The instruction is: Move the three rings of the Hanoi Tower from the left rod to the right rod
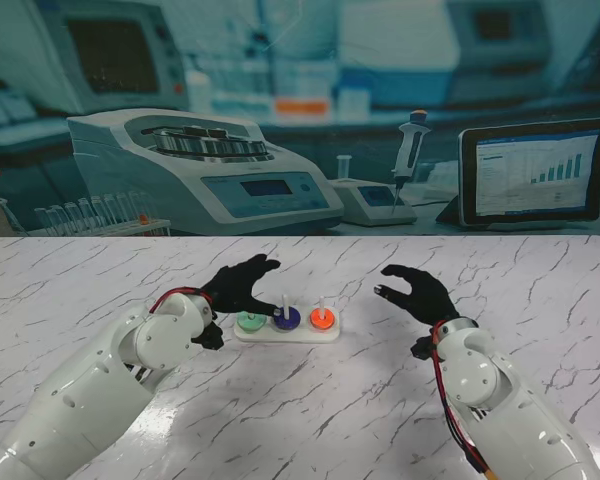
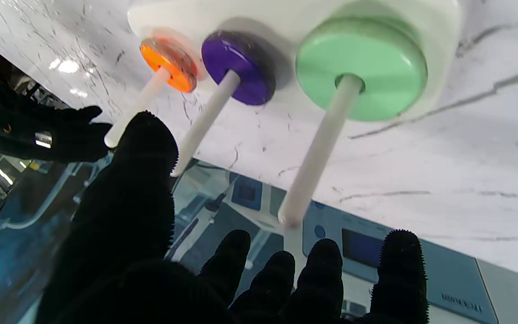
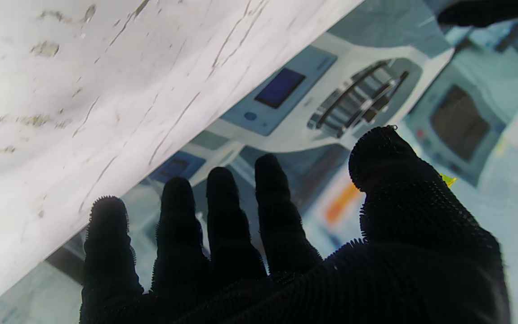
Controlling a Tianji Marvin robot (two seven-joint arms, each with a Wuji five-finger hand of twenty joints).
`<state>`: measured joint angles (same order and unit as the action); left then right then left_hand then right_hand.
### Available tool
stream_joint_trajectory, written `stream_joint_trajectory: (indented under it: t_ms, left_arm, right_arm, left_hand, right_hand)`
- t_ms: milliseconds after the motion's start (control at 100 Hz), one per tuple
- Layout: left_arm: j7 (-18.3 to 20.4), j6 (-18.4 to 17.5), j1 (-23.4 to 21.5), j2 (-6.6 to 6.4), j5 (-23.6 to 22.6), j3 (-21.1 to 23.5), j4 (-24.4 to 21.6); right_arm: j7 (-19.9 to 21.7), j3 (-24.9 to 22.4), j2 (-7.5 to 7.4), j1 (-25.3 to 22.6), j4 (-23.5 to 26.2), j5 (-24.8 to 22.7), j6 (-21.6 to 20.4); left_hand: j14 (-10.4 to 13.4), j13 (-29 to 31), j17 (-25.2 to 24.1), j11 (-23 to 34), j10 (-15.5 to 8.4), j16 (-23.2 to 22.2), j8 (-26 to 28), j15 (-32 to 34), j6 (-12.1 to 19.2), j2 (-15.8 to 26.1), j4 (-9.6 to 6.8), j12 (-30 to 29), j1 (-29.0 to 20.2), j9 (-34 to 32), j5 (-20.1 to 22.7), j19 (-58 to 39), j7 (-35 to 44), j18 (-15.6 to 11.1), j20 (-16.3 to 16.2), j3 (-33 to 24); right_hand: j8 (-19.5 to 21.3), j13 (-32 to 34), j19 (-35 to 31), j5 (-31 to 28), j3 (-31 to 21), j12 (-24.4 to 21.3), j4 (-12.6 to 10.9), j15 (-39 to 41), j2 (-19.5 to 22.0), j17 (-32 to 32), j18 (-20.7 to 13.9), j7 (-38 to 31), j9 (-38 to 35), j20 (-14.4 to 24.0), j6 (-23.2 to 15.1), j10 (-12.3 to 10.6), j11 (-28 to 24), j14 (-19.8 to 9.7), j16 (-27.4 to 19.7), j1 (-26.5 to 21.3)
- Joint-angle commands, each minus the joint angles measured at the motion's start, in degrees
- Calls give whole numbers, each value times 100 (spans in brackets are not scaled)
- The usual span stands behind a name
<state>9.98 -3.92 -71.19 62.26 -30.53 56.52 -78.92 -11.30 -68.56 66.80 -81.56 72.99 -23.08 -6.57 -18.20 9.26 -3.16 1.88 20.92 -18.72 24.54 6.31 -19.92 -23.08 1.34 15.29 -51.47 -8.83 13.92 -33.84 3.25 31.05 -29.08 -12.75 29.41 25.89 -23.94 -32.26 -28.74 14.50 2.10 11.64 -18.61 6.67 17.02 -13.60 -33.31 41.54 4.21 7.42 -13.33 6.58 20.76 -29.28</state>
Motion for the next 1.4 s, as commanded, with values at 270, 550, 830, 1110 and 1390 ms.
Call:
stream_joint_trajectory:
  t_ms: [270, 550, 830, 1110, 1390]
  left_arm:
    - [-131, 83, -520, -33, -416, 666, -491]
    - [-285, 232, -753, -25, -567, 934, -616]
    - [-343, 314, -749, -12, -582, 876, -577]
    - [-316, 364, -758, -13, -553, 871, -576]
    - [-302, 409, -767, -11, -525, 874, -578]
  right_arm:
    - [708, 593, -181, 432, -351, -421, -845]
    - [814, 1223, -223, 1044, -913, -719, -1117]
    - [904, 1935, -220, 1708, -1533, -847, -1476]
    - [734, 2795, -78, 2403, -2307, -834, -1874]
    - [547, 3350, 141, 2846, -2871, -668, -2051]
  left_hand:
    - [-44, -27, -12, 16, -95, 29, -30, 0, 332, -56, 0, 33, 48, -53, 455, 32, 193, 101, -15, 66]
    - [-56, 9, -5, 27, -116, 16, 45, 10, 463, -73, -8, 36, -55, -141, 629, 27, 294, 113, -24, 121]
    - [-56, 38, -9, 32, -115, -1, 154, 25, 566, -35, -15, 40, -192, -199, 768, 45, 389, 131, -11, 122]
    - [-61, 27, -21, 32, -126, -2, 211, 17, 571, 34, -11, 40, -222, -220, 789, 78, 394, 121, 15, 209]
    - [-60, 33, -20, 31, -135, -5, 245, 18, 589, 66, -15, 39, -266, -235, 801, 93, 389, 117, 26, 306]
  right_hand:
    - [-184, -285, 80, 608, -1066, -60, -46, -369, -1680, -420, 151, 517, 562, 103, -938, -176, 441, -26, -37, 1085]
    - [-218, -988, 217, 1372, -1149, 65, 9, -585, -1871, -769, -31, 932, 2199, 104, -697, 135, 755, -90, 1, 1076]
    - [-240, -1115, 248, 1636, -1133, 108, 13, -593, -1952, -834, -75, 1116, 2485, 106, -692, 184, 710, -113, 17, 974]
    - [-176, -1082, 254, 1519, -1099, 116, 14, -518, -2019, -797, -97, 1100, 2468, 102, -860, 168, 643, -154, 37, 845]
    - [-50, -1024, 258, 1276, -1048, 171, 16, -374, -2012, -765, -160, 957, 2410, 98, -1381, -36, 393, -244, 62, 693]
